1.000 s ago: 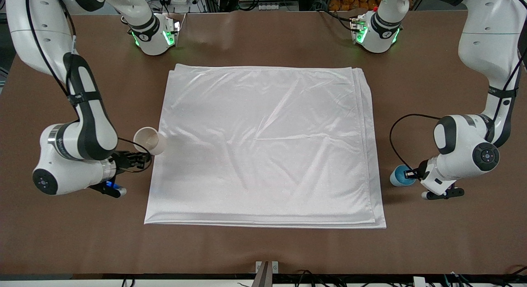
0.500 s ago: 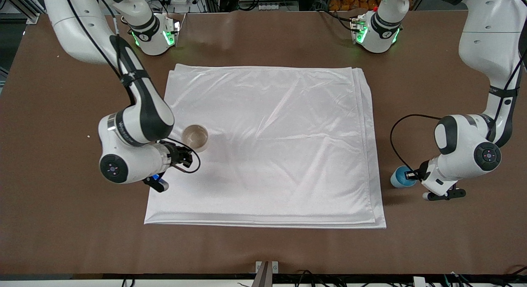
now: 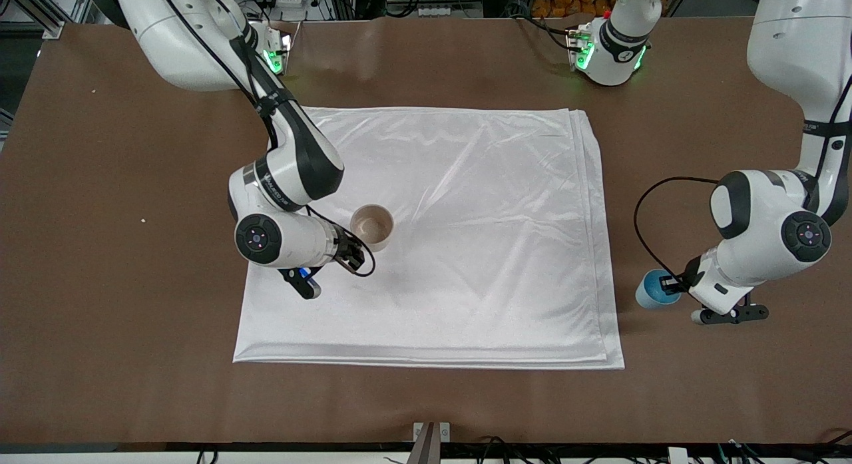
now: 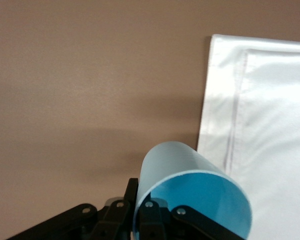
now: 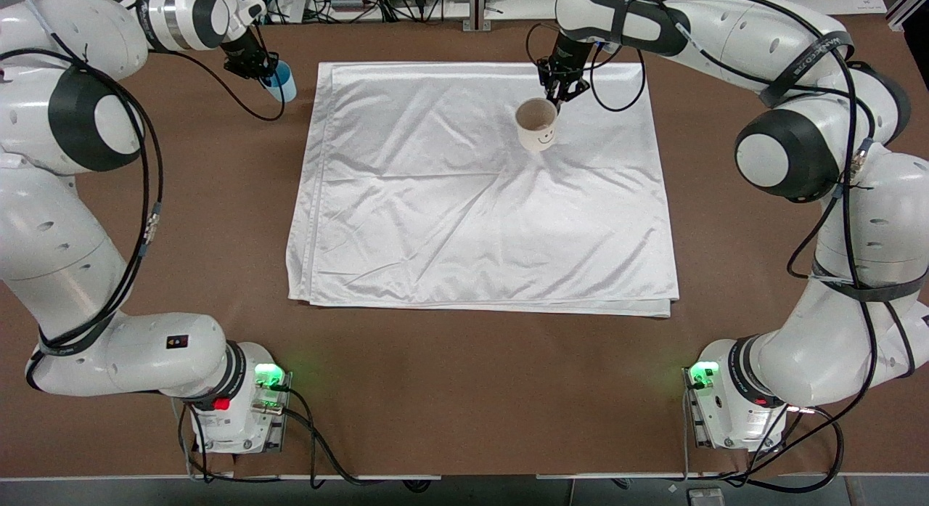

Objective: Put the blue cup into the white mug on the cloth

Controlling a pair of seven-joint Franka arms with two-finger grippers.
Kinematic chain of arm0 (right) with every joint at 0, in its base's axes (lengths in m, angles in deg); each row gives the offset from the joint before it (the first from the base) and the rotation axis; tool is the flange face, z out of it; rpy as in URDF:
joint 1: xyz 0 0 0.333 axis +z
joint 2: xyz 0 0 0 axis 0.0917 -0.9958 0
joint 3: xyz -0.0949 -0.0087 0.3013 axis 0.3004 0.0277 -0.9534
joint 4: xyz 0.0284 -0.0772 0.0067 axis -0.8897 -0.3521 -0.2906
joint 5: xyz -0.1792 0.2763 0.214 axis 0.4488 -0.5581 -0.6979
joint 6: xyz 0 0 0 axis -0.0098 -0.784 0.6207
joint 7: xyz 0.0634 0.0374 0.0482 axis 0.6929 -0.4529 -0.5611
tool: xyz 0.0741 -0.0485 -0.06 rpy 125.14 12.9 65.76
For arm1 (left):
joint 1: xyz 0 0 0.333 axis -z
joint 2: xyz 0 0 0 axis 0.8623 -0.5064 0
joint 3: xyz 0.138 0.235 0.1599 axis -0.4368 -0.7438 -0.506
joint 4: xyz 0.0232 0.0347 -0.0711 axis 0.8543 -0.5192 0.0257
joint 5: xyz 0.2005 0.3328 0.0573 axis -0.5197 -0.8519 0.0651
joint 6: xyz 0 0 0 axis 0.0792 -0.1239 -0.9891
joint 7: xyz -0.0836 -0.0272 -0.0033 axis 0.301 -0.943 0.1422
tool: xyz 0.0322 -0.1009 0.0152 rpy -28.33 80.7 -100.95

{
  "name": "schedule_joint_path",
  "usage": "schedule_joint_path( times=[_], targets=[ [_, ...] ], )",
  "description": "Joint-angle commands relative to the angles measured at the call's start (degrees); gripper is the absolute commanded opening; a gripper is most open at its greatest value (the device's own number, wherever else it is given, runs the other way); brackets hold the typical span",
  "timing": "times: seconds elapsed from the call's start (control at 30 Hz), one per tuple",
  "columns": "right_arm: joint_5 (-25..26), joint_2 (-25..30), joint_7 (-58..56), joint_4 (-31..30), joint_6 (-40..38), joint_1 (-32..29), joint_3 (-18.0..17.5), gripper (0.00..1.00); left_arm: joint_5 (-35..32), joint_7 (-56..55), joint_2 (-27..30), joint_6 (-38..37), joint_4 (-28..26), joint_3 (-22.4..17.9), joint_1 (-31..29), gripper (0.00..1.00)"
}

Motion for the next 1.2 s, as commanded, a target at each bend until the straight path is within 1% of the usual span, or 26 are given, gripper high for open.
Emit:
schedule_joint_path(
  times=[0.0,0.07,0.3,0.47,0.53,0.63,0.8,0.97,1.03,1.1,1.17],
  targets=[
    [-5.5,-0.6,1.7,0.3,2.6,0.9,0.3,0.02,-0.6,-0.5,3.3,-3.5,-0.3,0.0,2.4,0.0],
    [-6.3,-0.6,2.3,0.2,4.0,1.5,0.3,0.02,-0.6,-0.7,4.3,-4.6,-0.3,-0.1,3.2,0.0],
    [-6.4,-2.0,8.1,0.1,9.2,4.4,0.4,0.02,-0.6,-1.4,7.7,-7.3,0.1,-0.1,5.4,0.0],
    [-6.4,-3.0,10.9,0.1,13.1,6.0,0.4,0.02,-0.6,-1.5,8.3,-12.9,3.9,0.1,5.8,0.0],
    [-6.4,-3.4,11.9,0.1,13.9,6.7,0.4,0.02,-0.6,-1.8,8.5,-15.0,5.4,0.3,6.8,0.0],
    [-6.5,-4.1,13.0,0.1,15.9,7.1,0.4,0.02,-0.7,-4.6,8.7,-17.0,6.8,0.4,8.5,0.0],
    [-6.5,-5.5,14.9,0.1,19.3,8.6,0.4,0.02,-0.7,-10.6,9.7,-18.5,6.9,0.4,12.3,0.0],
    [-6.6,-6.4,15.0,0.1,20.8,8.9,0.4,0.02,-0.7,-16.0,9.8,-19.6,7.0,0.5,15.3,0.0],
    [-6.6,-6.6,15.0,0.1,21.2,9.0,0.4,0.03,-0.7,-18.3,9.8,-19.6,7.0,0.5,16.6,0.0],
    [-6.7,-7.0,15.0,0.0,21.8,9.3,0.4,0.06,-0.7,-20.2,9.8,-19.6,7.0,0.5,17.7,0.0],
    [-6.7,-7.3,15.0,0.0,22.5,9.7,0.4,0.15,-0.6,-20.6,9.7,-19.6,7.0,0.5,18.4,0.0]
  ],
)
